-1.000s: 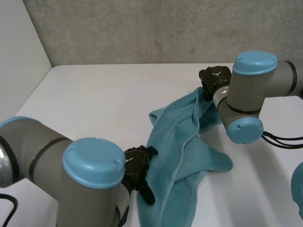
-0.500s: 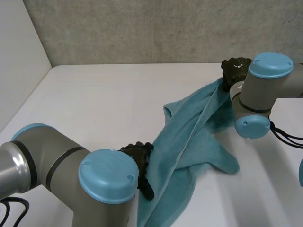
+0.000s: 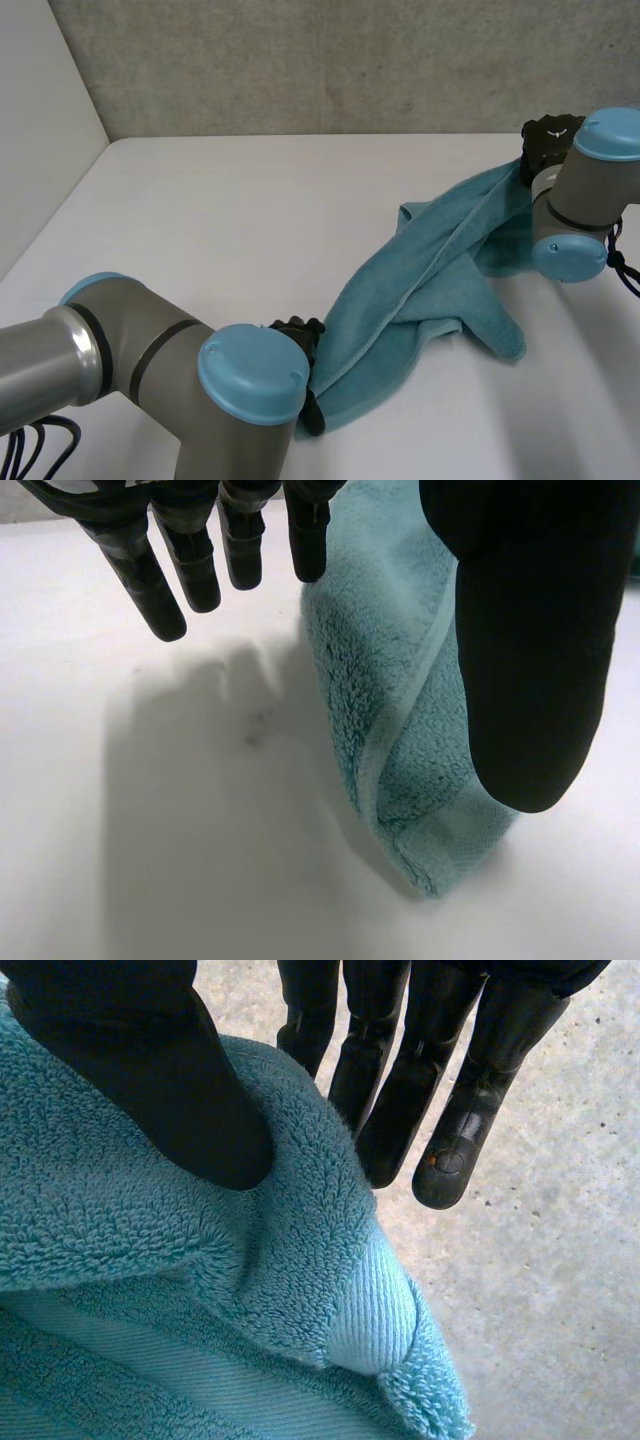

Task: Fold the laundry

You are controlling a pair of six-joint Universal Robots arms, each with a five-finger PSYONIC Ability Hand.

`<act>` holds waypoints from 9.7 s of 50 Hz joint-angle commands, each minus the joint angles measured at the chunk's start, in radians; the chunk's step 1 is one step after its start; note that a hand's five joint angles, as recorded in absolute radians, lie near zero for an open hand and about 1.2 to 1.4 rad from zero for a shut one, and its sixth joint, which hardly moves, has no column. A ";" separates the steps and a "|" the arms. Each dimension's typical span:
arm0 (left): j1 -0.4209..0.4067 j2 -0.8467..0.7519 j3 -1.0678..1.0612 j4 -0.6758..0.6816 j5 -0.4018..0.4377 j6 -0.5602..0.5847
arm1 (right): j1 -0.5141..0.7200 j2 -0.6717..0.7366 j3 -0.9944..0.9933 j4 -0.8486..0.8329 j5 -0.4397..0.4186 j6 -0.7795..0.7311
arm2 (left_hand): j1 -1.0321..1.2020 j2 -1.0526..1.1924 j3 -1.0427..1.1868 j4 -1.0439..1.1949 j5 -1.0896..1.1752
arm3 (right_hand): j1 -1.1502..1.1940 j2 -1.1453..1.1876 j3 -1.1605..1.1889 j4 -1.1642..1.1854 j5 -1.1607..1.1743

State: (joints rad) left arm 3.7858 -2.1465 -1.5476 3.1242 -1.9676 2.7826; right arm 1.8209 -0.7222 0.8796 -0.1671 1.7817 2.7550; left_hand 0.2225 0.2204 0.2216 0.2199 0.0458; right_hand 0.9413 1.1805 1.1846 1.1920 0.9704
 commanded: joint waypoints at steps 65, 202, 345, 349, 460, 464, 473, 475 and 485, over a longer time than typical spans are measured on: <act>0.405 0.356 0.098 0.198 0.021 0.342 | -0.077 -0.461 0.058 0.416 -0.317 -0.166 | 1.174 1.176 1.175 1.176 1.176 | 0.455 0.216 0.212 0.204 0.251; 0.638 0.212 -0.220 0.697 0.233 0.595 | -0.301 -0.198 0.611 0.032 -0.601 0.057 | 1.174 1.176 1.175 1.176 1.176 | 0.455 0.216 0.212 0.204 0.251; 0.819 0.555 0.167 -0.107 0.478 0.663 | -0.278 -0.619 0.108 0.709 -0.424 -0.423 | 1.174 1.176 1.175 1.176 1.176 | 0.455 0.216 0.212 0.204 0.251; 0.813 0.392 0.181 -0.105 0.475 0.663 | -0.275 -0.551 0.117 0.709 -0.429 -0.423 | 1.174 1.176 1.175 1.176 1.176 | 0.455 0.216 0.212 0.204 0.251; 0.758 -0.173 0.338 0.189 0.406 0.956 | -0.170 -0.103 0.263 0.098 -0.378 -0.592 | 1.174 1.176 1.175 1.176 1.176 | 0.455 0.216 0.212 0.204 0.251; 0.752 -0.228 0.403 0.205 0.409 0.959 | -0.143 -0.008 0.191 0.017 -0.375 -0.594 | 1.174 1.176 1.175 1.176 1.176 | 0.455 0.216 0.212 0.204 0.251; 0.733 -0.314 0.492 0.338 0.411 0.963 | -0.123 0.118 0.085 -0.026 -0.314 -0.595 | 1.174 1.176 1.175 1.176 1.176 | 0.455 0.216 0.212 0.204 0.251; 0.730 -0.319 0.492 0.347 0.414 0.965 | -0.120 0.127 0.073 -0.034 -0.297 -0.595 | 1.174 1.176 1.175 1.176 1.176 | 0.455 0.216 0.212 0.204 0.251; 0.692 -0.303 0.437 0.445 0.418 1.045 | -0.114 0.107 0.096 -0.124 -0.145 -0.539 | -0.048 -0.046 -0.047 -0.045 -0.046 | -0.767 -1.006 -1.010 -1.017 -0.970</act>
State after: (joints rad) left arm 4.5017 -2.4666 -1.0711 3.5026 -1.5497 3.7709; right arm 1.7032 -0.5905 0.9498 -0.2306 1.5124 2.1696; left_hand 0.4122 0.4249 0.4402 0.4360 0.2589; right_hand 0.3138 0.3648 0.3749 0.3771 0.1990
